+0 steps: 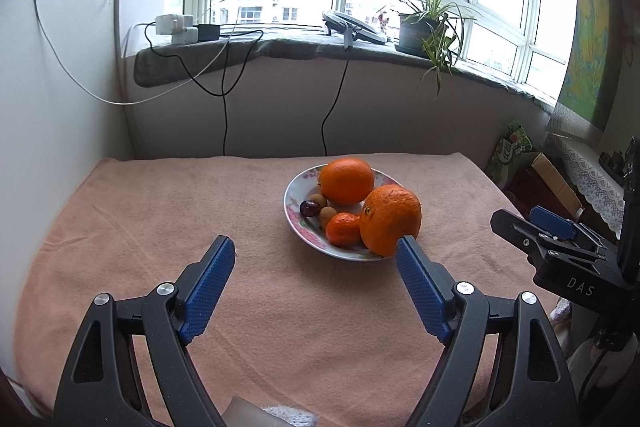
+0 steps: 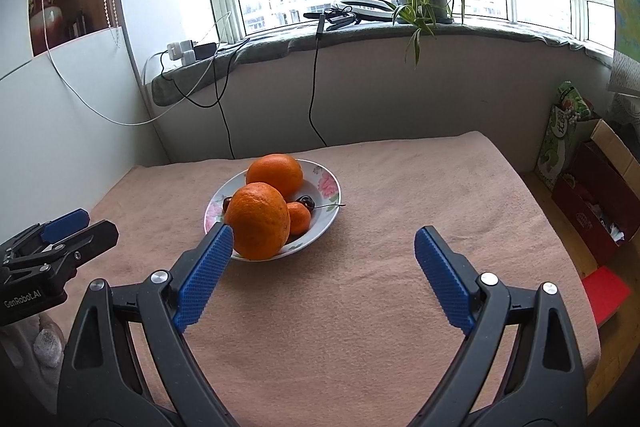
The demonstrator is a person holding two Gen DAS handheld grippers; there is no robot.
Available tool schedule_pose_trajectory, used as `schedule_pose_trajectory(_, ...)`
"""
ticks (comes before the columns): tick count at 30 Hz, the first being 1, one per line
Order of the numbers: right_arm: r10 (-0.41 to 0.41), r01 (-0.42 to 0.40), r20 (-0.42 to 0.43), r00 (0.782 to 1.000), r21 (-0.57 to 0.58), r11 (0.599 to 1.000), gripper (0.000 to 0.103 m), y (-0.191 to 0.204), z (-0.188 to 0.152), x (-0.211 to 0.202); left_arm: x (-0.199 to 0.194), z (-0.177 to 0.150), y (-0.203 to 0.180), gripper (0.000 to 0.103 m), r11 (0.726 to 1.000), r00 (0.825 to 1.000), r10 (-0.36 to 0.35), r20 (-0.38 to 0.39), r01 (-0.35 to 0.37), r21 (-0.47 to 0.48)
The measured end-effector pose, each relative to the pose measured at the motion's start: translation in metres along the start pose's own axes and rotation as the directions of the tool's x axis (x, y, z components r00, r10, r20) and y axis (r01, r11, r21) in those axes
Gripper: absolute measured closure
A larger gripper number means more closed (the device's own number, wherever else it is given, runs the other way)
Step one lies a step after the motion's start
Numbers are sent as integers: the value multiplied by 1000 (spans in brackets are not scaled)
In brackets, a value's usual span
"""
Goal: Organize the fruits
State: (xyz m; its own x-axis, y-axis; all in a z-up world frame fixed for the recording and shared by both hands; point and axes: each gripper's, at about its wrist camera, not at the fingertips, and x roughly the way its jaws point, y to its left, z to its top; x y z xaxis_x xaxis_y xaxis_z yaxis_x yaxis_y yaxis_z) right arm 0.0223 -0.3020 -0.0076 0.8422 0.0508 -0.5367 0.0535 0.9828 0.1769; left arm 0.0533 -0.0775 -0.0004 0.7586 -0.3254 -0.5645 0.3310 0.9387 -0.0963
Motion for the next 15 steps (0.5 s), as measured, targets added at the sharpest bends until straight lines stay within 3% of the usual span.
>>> schedule_pose_trajectory(15, 17, -16, -11, 1000, 9, 1000, 9, 1, -2, 2, -3, 0, 0, 20, 1000, 1000, -9, -3, 9, -1)
